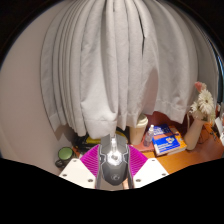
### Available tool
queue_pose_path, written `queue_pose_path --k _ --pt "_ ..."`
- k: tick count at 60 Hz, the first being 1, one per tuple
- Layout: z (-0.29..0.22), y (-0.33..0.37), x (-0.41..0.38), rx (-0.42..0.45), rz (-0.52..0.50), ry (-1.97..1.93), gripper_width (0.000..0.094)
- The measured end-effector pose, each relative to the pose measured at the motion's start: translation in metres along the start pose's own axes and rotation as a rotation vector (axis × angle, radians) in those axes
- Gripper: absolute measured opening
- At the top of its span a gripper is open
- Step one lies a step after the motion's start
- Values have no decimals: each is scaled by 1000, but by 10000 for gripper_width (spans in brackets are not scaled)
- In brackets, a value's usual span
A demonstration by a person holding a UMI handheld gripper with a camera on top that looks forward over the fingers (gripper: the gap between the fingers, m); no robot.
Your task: Arrange mouse
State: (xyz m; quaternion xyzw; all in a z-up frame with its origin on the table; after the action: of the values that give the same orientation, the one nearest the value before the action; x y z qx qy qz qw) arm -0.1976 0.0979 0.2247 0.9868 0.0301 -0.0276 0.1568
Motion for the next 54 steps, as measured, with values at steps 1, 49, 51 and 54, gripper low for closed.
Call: queue_pose_path --k 1,49,51,54 --pt "12 -4 -7 -13 -3 6 372" --pt "220 -36 -69 -370 -8 49 721" --pt "208 -31 -67 -350 -13 44 754" --pt "190 -20 -60 -319 -12 43 771"
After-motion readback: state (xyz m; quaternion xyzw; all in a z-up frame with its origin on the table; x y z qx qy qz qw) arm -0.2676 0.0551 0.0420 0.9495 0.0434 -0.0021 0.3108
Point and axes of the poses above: the point between the fingertips, and its own axes, seen from behind it with the camera up: x to the right, z down, y backward, against the way the camera looks, the point moved 1 cm from there along y, backward, against the way the camera looks, and after that the axes turned 9 degrees about x, right-handed, at the moved point
